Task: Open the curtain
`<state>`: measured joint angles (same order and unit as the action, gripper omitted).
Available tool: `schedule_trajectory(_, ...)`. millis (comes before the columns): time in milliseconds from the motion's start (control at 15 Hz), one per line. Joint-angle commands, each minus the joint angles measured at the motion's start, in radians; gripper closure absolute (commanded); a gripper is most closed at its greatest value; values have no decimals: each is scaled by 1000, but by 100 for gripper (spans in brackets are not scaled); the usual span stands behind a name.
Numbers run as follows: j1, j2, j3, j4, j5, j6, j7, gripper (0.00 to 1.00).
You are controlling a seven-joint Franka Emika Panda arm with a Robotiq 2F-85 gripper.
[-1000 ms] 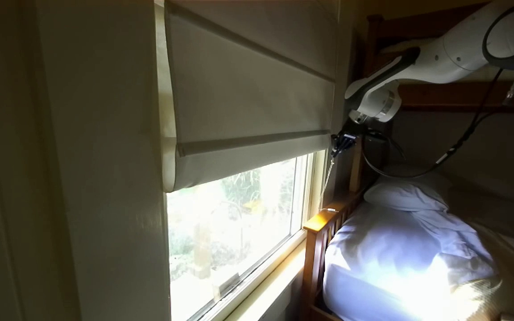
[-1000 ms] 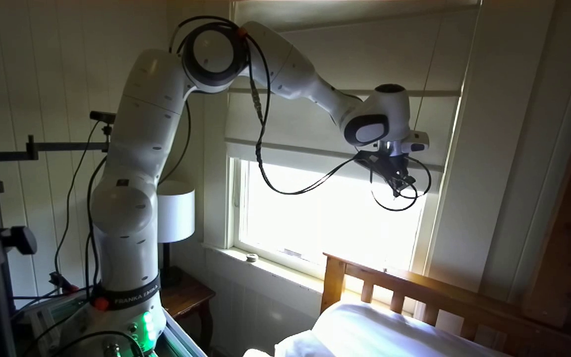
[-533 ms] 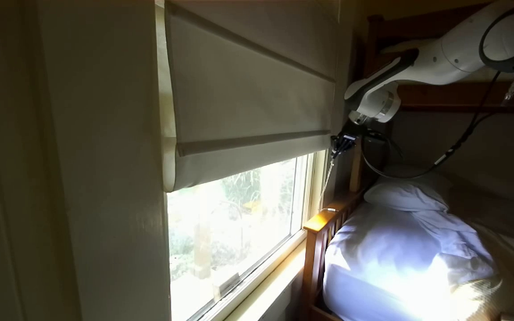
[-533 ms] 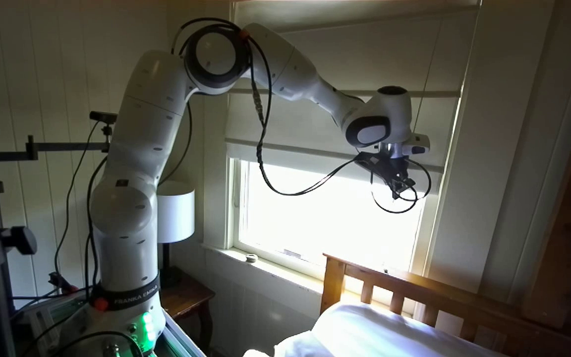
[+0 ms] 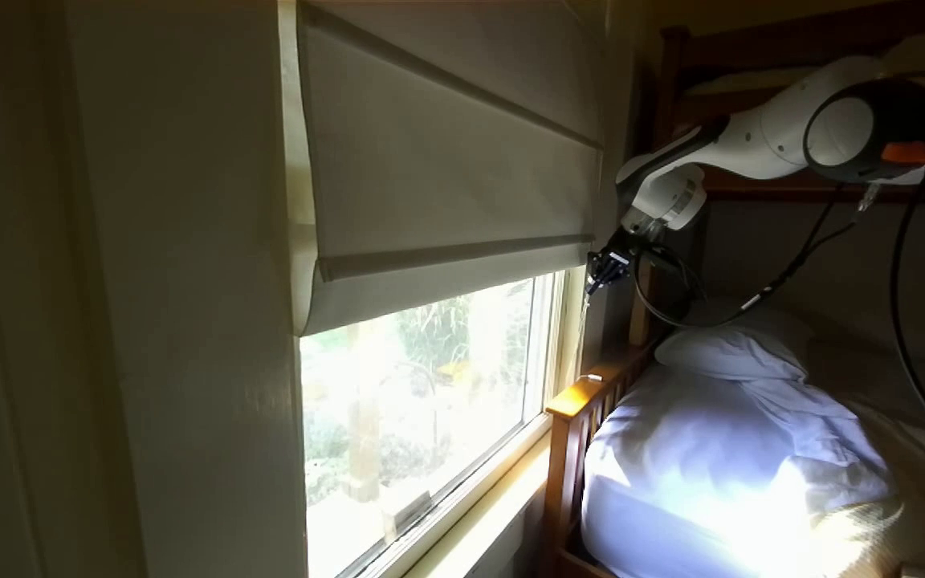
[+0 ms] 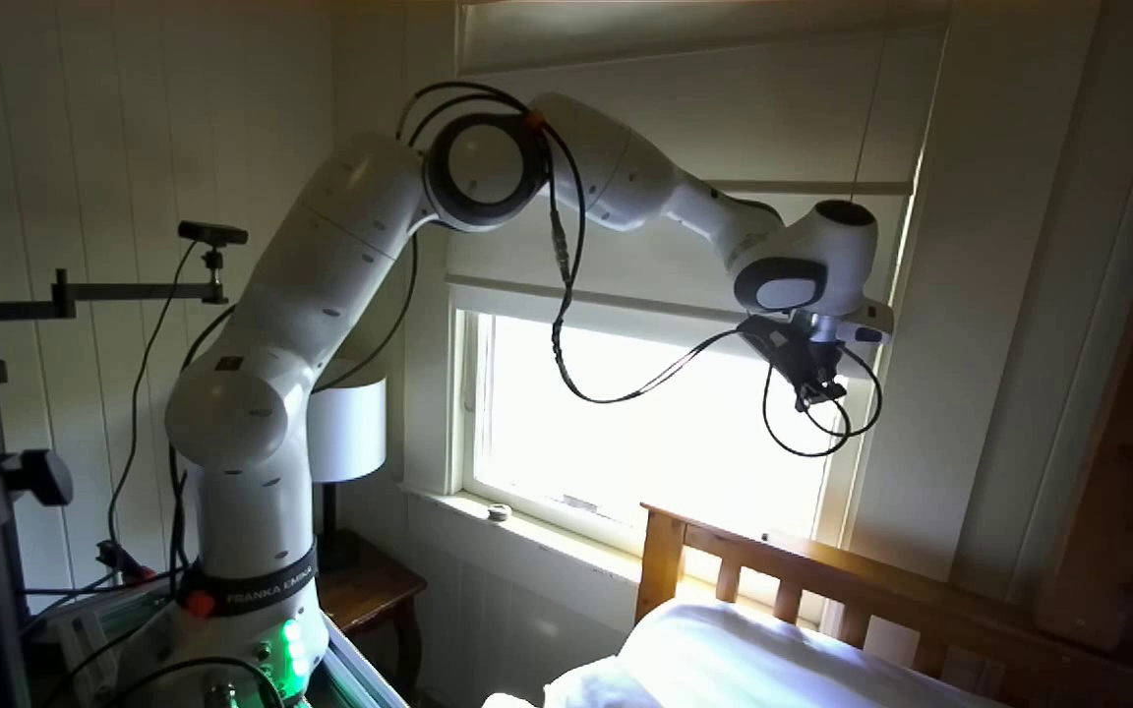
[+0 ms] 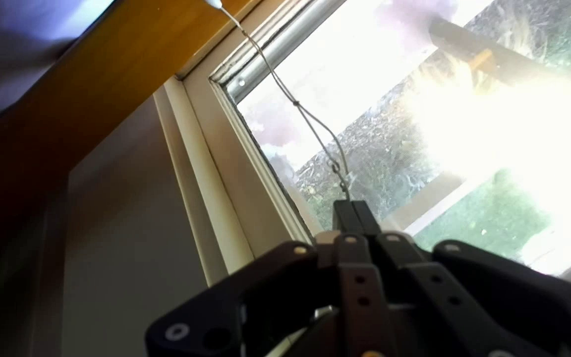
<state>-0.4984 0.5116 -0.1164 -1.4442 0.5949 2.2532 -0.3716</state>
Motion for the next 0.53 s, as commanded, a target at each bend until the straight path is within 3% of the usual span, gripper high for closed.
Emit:
schedule_trajectory(0,-32,140,18,64,-4,-98,26,100)
schedule_trajectory(467,-56,198,16,28,35,-143,102,100)
